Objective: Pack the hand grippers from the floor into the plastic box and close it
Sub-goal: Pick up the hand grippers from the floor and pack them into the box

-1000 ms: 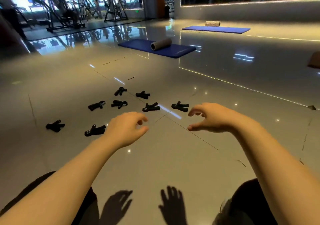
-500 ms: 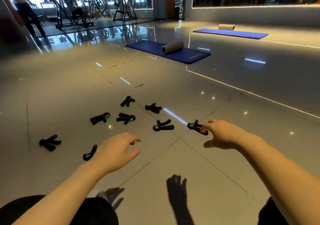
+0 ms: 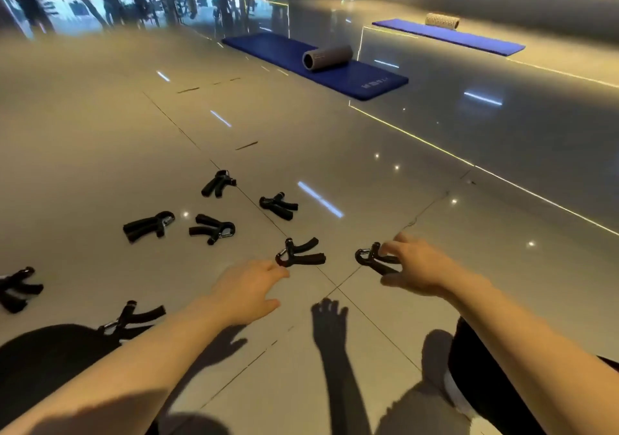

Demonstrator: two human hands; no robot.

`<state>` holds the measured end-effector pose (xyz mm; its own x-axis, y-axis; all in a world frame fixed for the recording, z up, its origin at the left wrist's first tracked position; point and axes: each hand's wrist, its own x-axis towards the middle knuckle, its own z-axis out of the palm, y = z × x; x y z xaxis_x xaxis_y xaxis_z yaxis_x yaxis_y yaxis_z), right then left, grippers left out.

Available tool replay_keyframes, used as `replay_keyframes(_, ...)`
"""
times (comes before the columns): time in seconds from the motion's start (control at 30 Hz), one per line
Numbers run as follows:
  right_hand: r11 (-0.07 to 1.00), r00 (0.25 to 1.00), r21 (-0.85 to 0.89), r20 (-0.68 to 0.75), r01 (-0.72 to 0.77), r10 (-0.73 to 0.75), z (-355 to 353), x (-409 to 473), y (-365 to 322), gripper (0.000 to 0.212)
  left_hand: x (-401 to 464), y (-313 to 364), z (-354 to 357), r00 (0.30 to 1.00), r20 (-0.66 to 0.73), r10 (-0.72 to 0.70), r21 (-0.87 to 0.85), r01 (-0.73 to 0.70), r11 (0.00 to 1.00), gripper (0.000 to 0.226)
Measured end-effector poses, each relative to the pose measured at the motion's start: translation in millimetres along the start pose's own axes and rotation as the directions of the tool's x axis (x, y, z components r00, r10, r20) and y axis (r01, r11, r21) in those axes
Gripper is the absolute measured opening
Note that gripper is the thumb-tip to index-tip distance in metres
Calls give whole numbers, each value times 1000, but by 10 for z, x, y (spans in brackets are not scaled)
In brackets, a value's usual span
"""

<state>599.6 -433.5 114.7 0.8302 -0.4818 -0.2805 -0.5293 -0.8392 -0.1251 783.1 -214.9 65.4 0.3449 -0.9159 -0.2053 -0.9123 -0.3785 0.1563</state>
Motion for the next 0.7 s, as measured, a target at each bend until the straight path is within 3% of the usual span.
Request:
replay_keyframes(0.1,998,997,17,62,-53,52,319,576,335,59,611,-123,216,998,57,-21,24,19,1000,58)
replay_keyframes(0.23,981,964,116,234,-156,125,856,1254,785,67,1260,-130,696,964,194,-182,-112,206,972,64)
replay_keyframes(0.33,949,925,164,318,-268,206,1304,1626,1088,68,1666,-71,1015,940,276,-199,-99,233,967,68)
replay_keyframes(0.5,868,857,187,350,-459,378,2022,2008,1382,67,2369,-179,1396,926,262,-273,-13,286,958,74)
replay_keyframes(0.6,849,840,182,348,-497,417,2225,2309,1432,61,2708,-268,1626,897,350,-272,46,273,961,77)
replay_keyframes(0.7,828,839,195,279,-525,467,2361,2523,1415,41,2829,-280,1851,864,433,-256,59,257,965,83)
